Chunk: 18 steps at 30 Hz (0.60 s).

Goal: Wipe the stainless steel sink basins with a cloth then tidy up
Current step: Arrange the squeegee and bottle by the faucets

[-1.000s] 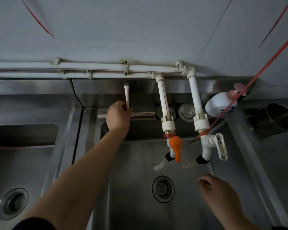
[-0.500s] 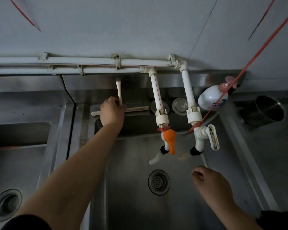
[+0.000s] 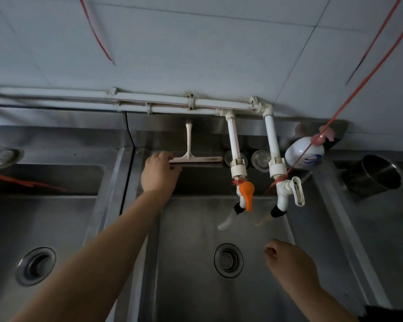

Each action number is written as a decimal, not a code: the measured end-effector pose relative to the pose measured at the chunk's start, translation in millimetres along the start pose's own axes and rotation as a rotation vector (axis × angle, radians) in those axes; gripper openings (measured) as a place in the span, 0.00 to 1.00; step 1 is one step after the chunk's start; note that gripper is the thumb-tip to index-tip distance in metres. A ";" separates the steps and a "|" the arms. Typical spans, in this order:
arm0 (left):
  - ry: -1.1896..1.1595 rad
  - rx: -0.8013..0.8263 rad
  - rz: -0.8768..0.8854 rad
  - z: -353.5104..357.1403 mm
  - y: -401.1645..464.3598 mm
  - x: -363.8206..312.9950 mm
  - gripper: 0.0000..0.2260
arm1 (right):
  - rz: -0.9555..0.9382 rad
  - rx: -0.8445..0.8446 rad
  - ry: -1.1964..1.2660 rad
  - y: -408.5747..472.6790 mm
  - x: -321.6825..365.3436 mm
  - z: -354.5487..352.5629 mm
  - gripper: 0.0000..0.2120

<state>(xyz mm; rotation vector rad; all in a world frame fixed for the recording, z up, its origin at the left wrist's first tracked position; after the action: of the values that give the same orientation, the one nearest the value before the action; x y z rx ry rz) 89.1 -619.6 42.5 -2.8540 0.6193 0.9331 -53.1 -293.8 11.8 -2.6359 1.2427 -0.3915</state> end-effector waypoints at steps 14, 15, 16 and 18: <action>0.357 0.257 -0.093 -99.3 -252.5 51.7 0.14 | -0.597 0.142 -0.308 -92.0 90.7 3.3 0.07; 0.357 0.239 -0.119 -113.0 -270.4 57.2 0.13 | -0.645 0.131 -0.303 -101.3 102.9 1.6 0.07; 0.362 0.220 -0.147 -127.5 -287.6 62.7 0.13 | -0.696 0.123 -0.296 -111.6 116.5 0.2 0.07; 0.404 0.181 -0.206 -159.1 -321.0 75.1 0.13 | -0.808 0.102 -0.291 -136.4 146.5 -1.9 0.08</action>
<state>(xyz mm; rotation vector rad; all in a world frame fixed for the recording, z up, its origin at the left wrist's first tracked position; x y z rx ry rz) 359.7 -382.9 111.2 -2.8812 0.3983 0.2558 134.5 -322.3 75.5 -2.8504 0.0344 -0.1583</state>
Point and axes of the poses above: each hand's wrist, its own y-axis towards the middle knuckle, its own z-axis out of the palm, x = y × z, the point moved 8 cm from there along y, towards the middle knuckle
